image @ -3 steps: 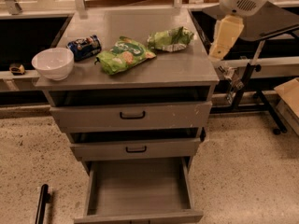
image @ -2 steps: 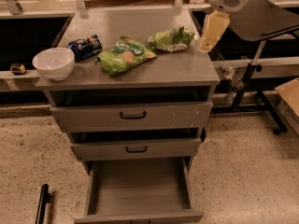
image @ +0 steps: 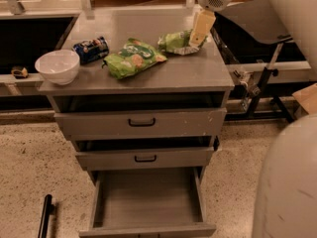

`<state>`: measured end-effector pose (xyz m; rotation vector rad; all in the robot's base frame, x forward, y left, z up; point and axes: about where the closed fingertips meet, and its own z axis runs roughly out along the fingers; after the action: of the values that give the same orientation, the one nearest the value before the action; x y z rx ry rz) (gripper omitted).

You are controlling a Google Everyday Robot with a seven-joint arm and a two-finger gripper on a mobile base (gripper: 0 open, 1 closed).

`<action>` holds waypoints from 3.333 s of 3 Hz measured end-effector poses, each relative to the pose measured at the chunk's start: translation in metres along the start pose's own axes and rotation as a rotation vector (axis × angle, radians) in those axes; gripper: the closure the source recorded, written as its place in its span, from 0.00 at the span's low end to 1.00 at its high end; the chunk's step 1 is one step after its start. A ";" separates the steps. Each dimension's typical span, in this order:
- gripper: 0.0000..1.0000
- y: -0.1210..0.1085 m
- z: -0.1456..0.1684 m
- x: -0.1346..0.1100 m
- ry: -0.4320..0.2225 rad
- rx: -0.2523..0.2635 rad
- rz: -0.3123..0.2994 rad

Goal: Place green jalapeno chip bag into bottom drawer

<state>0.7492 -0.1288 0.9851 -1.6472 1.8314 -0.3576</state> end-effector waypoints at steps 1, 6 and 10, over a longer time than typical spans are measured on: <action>0.00 -0.001 0.057 -0.015 -0.056 -0.052 -0.019; 0.84 0.012 0.152 -0.009 -0.118 -0.140 0.000; 1.00 0.073 0.062 -0.019 -0.278 -0.109 -0.016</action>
Offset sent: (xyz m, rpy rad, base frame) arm 0.0830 0.0526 -0.0980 0.0675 0.1255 0.1286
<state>0.7306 -0.0846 0.8998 -1.6914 1.6539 -0.0316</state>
